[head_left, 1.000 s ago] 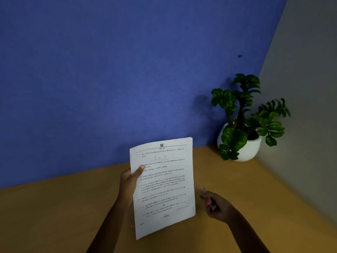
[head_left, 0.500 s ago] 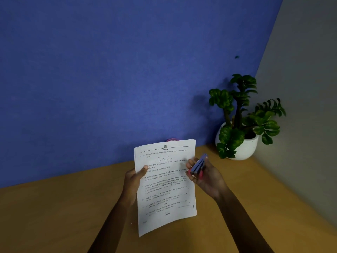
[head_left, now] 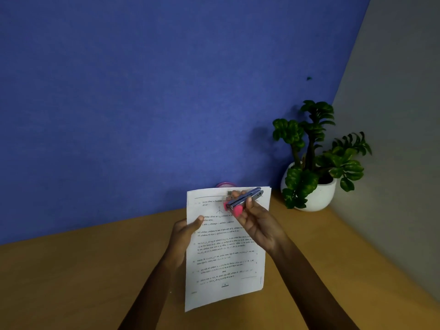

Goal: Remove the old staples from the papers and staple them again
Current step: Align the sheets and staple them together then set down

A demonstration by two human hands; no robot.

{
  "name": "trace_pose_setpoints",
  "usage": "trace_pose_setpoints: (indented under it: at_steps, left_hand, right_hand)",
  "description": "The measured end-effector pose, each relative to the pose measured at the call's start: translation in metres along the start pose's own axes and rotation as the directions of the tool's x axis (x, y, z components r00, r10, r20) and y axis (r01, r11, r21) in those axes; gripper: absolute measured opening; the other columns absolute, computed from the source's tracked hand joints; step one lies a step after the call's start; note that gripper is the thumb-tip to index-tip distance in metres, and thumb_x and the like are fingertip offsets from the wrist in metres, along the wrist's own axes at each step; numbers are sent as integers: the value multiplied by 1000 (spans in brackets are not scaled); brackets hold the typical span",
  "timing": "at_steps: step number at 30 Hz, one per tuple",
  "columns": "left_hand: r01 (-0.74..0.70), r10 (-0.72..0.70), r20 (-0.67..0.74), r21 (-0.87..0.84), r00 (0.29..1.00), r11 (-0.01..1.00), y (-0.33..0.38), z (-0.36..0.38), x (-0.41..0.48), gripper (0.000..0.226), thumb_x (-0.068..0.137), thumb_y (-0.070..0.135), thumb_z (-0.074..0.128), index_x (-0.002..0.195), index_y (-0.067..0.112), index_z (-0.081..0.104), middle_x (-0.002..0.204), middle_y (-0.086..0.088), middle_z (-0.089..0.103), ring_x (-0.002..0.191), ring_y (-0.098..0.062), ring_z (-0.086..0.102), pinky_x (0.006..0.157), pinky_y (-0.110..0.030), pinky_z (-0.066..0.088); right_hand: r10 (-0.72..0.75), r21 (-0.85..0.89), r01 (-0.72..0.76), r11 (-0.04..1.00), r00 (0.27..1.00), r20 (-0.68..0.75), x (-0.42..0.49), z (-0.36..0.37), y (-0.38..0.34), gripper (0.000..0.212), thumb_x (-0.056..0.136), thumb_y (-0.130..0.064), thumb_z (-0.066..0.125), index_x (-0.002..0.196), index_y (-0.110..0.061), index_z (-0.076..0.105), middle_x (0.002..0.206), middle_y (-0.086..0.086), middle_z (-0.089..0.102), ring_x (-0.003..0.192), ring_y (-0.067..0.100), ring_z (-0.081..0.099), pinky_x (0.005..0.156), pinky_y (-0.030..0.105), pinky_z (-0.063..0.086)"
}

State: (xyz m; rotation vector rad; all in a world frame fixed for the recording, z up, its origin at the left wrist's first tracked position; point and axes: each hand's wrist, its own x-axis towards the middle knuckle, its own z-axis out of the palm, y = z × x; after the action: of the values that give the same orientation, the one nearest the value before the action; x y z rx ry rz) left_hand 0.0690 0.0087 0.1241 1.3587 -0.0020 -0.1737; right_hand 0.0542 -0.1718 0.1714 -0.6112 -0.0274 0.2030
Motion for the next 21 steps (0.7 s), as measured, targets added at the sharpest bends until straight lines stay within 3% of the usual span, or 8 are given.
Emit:
trace_pose_setpoints:
  at_steps: [4, 8, 10, 13, 15, 17, 21]
  left_hand:
    - [-26, 26, 15, 40, 1000, 999, 2, 4, 3, 20, 89, 14, 55, 98, 2, 68, 84, -8, 76, 77, -23, 72, 72, -34, 58]
    - [-47, 47, 14, 48, 999, 998, 4, 6, 5, 14, 88, 14, 56, 86, 12, 70, 78, -3, 77, 74, -21, 73, 68, -31, 58]
    - [-52, 51, 12, 52, 999, 997, 5, 7, 5, 14, 88, 14, 56, 86, 12, 70, 79, -4, 76, 74, -21, 72, 70, -33, 58]
    - [-62, 61, 22, 62, 998, 996, 6, 7, 4, 15, 88, 14, 56, 85, 13, 70, 78, -3, 77, 73, -20, 73, 66, -29, 59]
    - [-59, 58, 20, 63, 998, 996, 6, 6, 3, 15, 89, 14, 56, 85, 14, 70, 75, -1, 77, 72, -18, 73, 62, -26, 59]
    - [-56, 56, 10, 67, 998, 996, 6, 5, 4, 15, 89, 14, 56, 85, 14, 70, 75, -2, 77, 71, -19, 73, 65, -29, 59]
    - [-60, 60, 3, 62, 998, 996, 7, 4, 5, 14, 89, 14, 56, 88, 13, 70, 83, -7, 75, 76, -23, 72, 75, -38, 57]
  right_hand:
    - [-51, -20, 50, 999, 999, -15, 4, 13, -2, 18, 72, -13, 57, 80, -6, 72, 84, 9, 76, 79, 19, 73, 65, 26, 61]
    - [-68, -69, 61, 996, 993, -96, 9, 23, -1, 29, 69, -31, 61, 86, -8, 62, 71, 4, 70, 59, 10, 66, 59, 18, 57]
    - [-69, -48, 65, 997, 993, -96, 10, 26, 2, 34, 70, -36, 61, 90, -8, 62, 76, 6, 69, 60, 11, 65, 58, 19, 56]
    - [-64, -6, 64, 998, 994, -86, 7, 28, 6, 23, 79, -30, 59, 88, -9, 63, 81, 8, 73, 64, 14, 70, 52, 21, 58]
    - [-37, 0, 38, 999, 990, -136, 4, 29, 9, 14, 85, -22, 57, 82, -9, 63, 66, 5, 71, 53, 11, 66, 44, 18, 54]
    - [-6, 5, 7, 1000, 978, -209, 3, 28, 11, 15, 89, -16, 54, 76, -10, 60, 51, 2, 62, 43, 7, 57, 38, 15, 46]
    - [79, 29, -74, 997, 967, -241, 0, 26, 13, 4, 82, -8, 56, 78, -7, 55, 49, 1, 54, 38, 6, 49, 31, 14, 36]
